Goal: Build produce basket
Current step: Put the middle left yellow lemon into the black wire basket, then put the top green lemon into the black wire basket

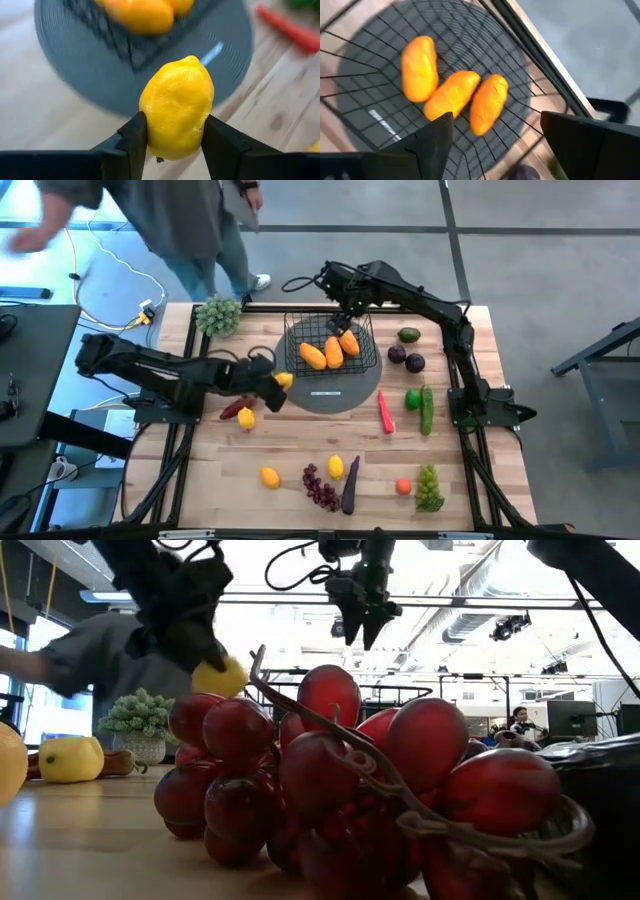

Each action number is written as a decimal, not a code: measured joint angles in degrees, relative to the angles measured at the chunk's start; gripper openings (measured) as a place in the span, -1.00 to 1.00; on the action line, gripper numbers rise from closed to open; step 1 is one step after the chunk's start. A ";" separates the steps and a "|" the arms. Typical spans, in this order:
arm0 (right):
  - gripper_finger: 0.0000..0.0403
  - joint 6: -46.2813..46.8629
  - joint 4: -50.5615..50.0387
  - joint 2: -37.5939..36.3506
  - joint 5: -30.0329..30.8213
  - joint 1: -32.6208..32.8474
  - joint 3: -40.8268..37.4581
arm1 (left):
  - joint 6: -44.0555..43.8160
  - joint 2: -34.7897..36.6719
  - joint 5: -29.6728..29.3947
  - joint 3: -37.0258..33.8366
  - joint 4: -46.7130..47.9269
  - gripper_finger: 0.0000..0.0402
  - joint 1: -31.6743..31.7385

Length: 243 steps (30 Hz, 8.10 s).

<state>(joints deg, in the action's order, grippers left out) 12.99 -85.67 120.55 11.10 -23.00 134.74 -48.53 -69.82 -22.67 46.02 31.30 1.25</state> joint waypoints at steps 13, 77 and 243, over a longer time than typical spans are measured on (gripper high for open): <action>0.40 6.09 -3.97 -0.17 5.46 -0.45 -0.02 | 19.96 4.69 4.73 0.04 -15.47 -0.28 13.84; 0.40 4.96 -4.28 -5.47 10.26 -8.18 -3.50 | 40.93 -13.00 22.32 18.41 -12.06 0.34 30.83; -0.37 9.93 49.72 -43.73 -3.11 -9.44 -67.10 | 44.67 -9.70 46.67 22.58 -4.95 0.34 41.21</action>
<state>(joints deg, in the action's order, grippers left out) 22.92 -35.95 76.81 7.99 -32.45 67.64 -3.86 -79.53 24.00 68.60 26.35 42.46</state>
